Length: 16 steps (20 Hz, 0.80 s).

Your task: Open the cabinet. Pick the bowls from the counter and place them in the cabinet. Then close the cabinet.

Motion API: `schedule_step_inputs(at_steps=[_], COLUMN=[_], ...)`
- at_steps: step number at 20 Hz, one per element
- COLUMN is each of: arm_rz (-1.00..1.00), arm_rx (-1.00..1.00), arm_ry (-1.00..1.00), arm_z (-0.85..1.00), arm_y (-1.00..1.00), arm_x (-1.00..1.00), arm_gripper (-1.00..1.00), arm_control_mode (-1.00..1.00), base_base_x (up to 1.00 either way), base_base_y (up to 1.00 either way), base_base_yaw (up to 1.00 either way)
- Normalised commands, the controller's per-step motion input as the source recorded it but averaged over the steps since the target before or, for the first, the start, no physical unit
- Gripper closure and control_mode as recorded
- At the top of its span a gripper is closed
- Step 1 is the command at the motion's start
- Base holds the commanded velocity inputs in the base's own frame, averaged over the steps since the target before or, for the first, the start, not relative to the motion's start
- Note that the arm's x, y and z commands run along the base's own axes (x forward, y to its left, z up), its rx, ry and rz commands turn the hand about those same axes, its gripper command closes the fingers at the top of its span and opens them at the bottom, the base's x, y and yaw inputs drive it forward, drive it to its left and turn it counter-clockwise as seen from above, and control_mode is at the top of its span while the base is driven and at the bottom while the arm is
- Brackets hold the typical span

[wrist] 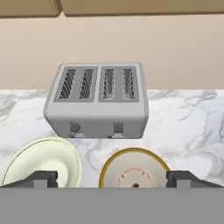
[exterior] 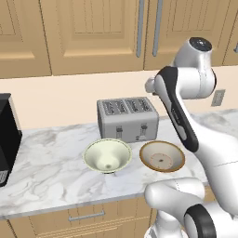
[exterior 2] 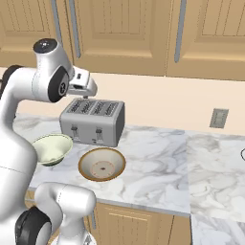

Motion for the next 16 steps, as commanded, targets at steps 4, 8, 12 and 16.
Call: schedule_step_inputs(at_steps=[4,8,12,16], arm_rz=[0.00,0.00,0.00,0.00], arm_rx=[-0.02,-0.04,0.00,0.00], arm_ry=[-0.29,-0.35,-0.22,-0.15], arm_z=[0.64,0.56,0.59,0.62], arm_y=[0.00,0.00,0.00,0.00], arm_x=[0.00,0.05,0.13,0.20], arm_gripper=[-1.00,-1.00,-1.00,-1.00], arm_control_mode=[-1.00,-1.00,-1.00,-1.00], base_base_x=[0.00,0.00,0.00,0.00], base_base_y=[0.00,0.00,0.00,0.00], base_base_yaw=[0.00,0.00,0.00,0.00])
